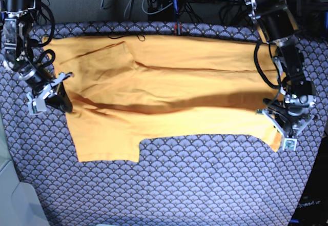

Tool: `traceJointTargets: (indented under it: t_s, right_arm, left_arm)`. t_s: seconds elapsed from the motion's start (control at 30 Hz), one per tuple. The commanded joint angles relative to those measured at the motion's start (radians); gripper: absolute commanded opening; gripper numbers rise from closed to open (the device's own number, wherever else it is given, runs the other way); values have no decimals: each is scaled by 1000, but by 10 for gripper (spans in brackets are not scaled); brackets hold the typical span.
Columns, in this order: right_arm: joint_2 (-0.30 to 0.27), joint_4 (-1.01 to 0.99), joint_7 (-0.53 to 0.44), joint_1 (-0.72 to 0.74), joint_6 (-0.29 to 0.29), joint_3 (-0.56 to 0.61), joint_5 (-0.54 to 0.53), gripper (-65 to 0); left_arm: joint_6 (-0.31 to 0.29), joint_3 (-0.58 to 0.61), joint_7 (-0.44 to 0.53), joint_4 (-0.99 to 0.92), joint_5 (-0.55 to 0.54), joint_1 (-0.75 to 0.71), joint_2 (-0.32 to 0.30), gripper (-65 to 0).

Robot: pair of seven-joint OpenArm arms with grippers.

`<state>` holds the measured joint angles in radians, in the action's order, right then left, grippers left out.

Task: Fold the T-shirt properly
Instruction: 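Fold the held edges over the shirt toward the robot with both grippers, then lay the folded strip down and open both grippers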

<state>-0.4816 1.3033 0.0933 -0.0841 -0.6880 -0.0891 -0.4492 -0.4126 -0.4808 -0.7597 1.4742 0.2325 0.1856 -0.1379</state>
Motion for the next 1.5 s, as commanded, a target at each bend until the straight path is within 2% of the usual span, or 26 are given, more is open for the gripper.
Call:
traceJointTargets:
  t_s: [0.0,0.13,0.23,0.43,0.53,0.6,0.87,1.03,1.23,1.47]
  right_arm:
    - [-21,35,-25,-16,-10,-19,-13,-650]
    - [-19,114,-25,-101,-10,-74,-13,-650]
    - [-19,161,-25,-144,-10,-107,-13,-650]
    - [-13,175,-27,-191,-10,-145,-16,-650]
    - [16,177,-27,-211,-10,-173,-12,-650]
    - [16,178,-34,-237,-10,-176,-12,-650]
    - [16,180,-36,-266,-10,-191,-13,-650]
    - [53,180,-37,-305,-10,-255,-13,-650]
    - [57,180,-37,-345,-10,-262,-13,-650]
    - [102,180,-39,-369,-10,-263,-12,-650]
  left_arm:
    - [7,-2,1,35,1,2,-13,-650]
    - [7,-8,1,101,1,-61,-13,-650]
    - [5,-62,7,128,-5,-99,-12,-650]
    - [5,-143,6,125,-130,-156,-38,-650]
    - [5,-147,3,121,-177,-183,-55,-650]
    - [5,-147,4,121,-190,-199,-55,-650]
    - [5,-151,-1,128,-189,-243,-50,-650]
    - [5,-152,-1,130,-190,-281,-49,-650]
    - [5,-226,1,145,-190,-309,-18,-650]
    - [5,-244,-1,131,-190,-309,-21,-650]
